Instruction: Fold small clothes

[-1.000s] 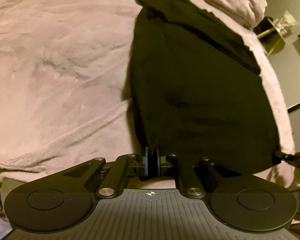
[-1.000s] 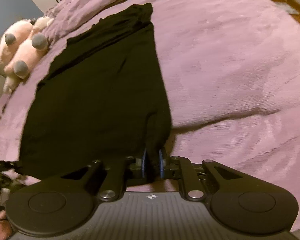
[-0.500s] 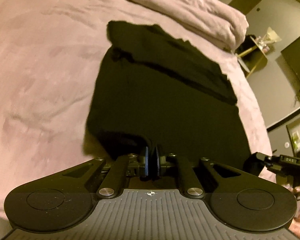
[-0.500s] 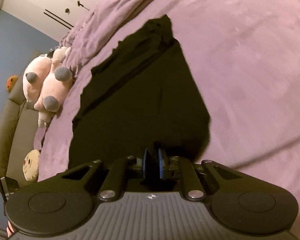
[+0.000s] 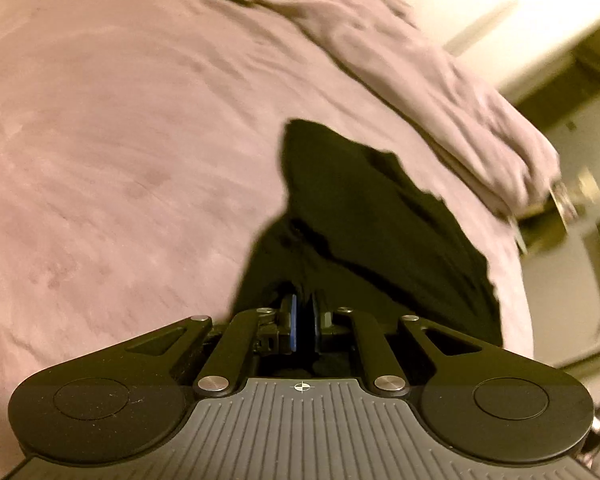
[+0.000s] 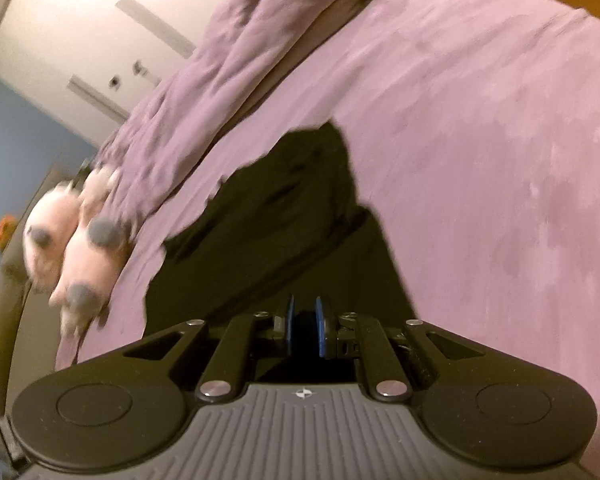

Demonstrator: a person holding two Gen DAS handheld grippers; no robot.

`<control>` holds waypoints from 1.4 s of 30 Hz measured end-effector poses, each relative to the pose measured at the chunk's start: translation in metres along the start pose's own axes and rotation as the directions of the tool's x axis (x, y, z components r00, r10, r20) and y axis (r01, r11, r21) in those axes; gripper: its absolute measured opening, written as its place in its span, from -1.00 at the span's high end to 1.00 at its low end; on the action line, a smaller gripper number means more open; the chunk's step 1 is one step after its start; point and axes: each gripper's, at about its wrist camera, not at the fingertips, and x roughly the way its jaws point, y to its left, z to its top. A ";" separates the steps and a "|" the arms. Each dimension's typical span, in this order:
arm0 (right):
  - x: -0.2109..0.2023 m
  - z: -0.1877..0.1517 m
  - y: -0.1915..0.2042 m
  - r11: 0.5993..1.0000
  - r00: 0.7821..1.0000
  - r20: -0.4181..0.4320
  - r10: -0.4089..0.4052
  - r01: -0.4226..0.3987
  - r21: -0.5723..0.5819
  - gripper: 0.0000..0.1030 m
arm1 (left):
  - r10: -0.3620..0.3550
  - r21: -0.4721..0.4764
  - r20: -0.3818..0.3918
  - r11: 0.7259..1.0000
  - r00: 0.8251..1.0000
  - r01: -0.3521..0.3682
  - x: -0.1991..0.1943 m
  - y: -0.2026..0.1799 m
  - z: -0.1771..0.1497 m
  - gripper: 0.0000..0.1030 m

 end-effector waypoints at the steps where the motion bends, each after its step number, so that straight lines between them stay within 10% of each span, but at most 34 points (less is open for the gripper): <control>1: 0.004 0.004 -0.002 1.000 1.000 0.017 -0.021 0.021 0.009 0.80 | 0.015 -0.023 0.001 1.000 1.000 -0.015 0.005 0.004 0.003 0.81; 7: 0.020 0.015 -0.008 0.987 0.982 0.109 -0.156 0.158 -0.009 0.64 | 0.059 -0.136 0.027 0.989 0.998 -0.055 0.017 0.026 0.009 0.75; 15: 0.015 -0.005 0.005 0.932 0.987 0.090 -0.132 0.155 -0.329 0.11 | -0.019 0.147 0.129 0.989 0.991 0.000 -0.018 0.024 -0.006 0.15; 24: 0.040 -0.015 0.027 0.877 0.988 0.058 -0.141 0.152 -0.457 0.06 | 0.007 0.319 0.107 0.947 0.994 -0.041 0.013 -0.003 -0.010 -0.24; 32: 0.050 -0.011 0.025 0.868 0.985 0.066 -0.161 0.173 -0.465 0.07 | 0.051 0.253 0.046 0.965 0.998 -0.061 0.041 0.004 -0.002 -0.06; 37: 0.058 -0.008 0.025 0.859 0.982 0.072 -0.172 0.186 -0.476 0.10 | 0.082 0.213 0.053 0.973 0.995 -0.092 0.044 0.005 0.001 0.54; 42: 0.059 -0.011 0.030 0.831 0.976 0.100 -0.196 0.219 -0.512 0.68 | 0.111 0.247 0.082 0.961 0.990 -0.128 0.044 -0.004 0.000 0.79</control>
